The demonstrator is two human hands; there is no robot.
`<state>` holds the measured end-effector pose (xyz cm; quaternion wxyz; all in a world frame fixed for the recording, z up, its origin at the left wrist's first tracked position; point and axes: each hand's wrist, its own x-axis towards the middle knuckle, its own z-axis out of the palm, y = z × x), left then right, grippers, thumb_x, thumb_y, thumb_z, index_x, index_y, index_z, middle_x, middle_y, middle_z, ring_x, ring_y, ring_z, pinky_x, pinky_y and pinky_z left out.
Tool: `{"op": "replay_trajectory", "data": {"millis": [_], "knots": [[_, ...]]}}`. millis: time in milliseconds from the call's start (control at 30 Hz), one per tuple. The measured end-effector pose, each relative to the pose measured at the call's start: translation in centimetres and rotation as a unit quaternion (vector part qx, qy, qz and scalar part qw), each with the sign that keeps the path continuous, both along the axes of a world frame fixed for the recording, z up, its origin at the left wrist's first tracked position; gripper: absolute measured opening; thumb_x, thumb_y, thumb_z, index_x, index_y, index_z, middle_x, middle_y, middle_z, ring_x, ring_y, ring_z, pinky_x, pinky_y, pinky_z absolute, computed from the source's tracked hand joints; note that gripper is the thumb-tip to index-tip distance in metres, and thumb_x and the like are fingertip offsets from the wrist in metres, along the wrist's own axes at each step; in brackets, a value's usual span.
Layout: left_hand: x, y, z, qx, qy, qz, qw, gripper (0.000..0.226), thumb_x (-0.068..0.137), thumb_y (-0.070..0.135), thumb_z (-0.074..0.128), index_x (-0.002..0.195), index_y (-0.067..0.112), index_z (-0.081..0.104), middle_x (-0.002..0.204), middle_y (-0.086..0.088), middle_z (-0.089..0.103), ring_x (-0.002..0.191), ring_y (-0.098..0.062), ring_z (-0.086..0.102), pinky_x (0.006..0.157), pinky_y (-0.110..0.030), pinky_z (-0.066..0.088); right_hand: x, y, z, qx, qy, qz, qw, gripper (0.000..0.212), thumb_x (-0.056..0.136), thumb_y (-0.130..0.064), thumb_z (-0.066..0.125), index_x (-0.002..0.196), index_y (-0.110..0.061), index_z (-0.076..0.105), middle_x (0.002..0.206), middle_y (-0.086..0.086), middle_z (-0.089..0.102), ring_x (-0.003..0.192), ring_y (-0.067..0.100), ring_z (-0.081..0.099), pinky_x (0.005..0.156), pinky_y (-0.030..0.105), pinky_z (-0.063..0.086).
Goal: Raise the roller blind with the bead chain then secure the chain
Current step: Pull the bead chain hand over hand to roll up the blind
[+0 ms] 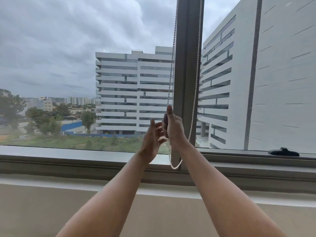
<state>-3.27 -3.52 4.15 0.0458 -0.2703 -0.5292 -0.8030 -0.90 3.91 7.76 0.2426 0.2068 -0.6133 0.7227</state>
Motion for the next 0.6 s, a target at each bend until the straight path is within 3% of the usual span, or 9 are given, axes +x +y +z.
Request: {"op": "replay_trajectory", "data": {"millis": [100,233,367,600], "knots": [[0.6,-0.4,6.9,-0.013,0.046,0.027,0.998,0.049,0.097,0.045,0.024,0.085,0.014,0.06,0.069,0.001,0.065,0.073,-0.015,0.058,0.068,-0.028,0.043,-0.1,-1.0,0.1,-0.01,-0.008,0.011,1.0,0.053,0.095,-0.042,0.036,0.05,-0.016,0.033,0.031,-0.01,0.03,0.028,0.002,0.024,0.032,0.016,0.022],[2.0,0.0,13.4,-0.059,0.095,0.069,0.991,0.046,0.097,0.044,0.031,0.068,0.015,0.053,0.058,0.0,0.043,0.051,-0.011,0.038,0.047,-0.02,0.033,-0.3,-2.2,0.1,0.008,-0.002,0.007,1.0,0.056,0.096,-0.044,0.035,0.047,-0.016,0.032,0.035,-0.005,0.029,0.028,0.005,0.023,0.032,0.016,0.02],[1.8,0.7,14.1,-0.007,0.116,0.079,0.99,0.05,0.096,0.04,0.037,0.052,0.018,0.033,0.034,0.01,0.033,0.03,-0.005,0.023,0.033,-0.013,0.015,-0.5,-2.4,0.0,0.011,-0.002,0.006,1.0,0.055,0.097,-0.042,0.033,0.047,-0.018,0.031,0.036,-0.006,0.028,0.029,0.005,0.021,0.033,0.018,0.018],[0.9,0.2,12.8,0.063,0.17,0.077,0.98,0.054,0.098,0.03,0.035,0.046,0.02,0.029,0.03,0.011,0.027,0.025,-0.003,0.019,0.032,-0.01,0.015,-1.2,-2.5,-0.3,0.04,0.004,-0.004,0.999,0.055,0.097,-0.04,0.033,0.047,-0.017,0.03,0.033,-0.01,0.026,0.029,0.004,0.02,0.033,0.017,0.017]]}}
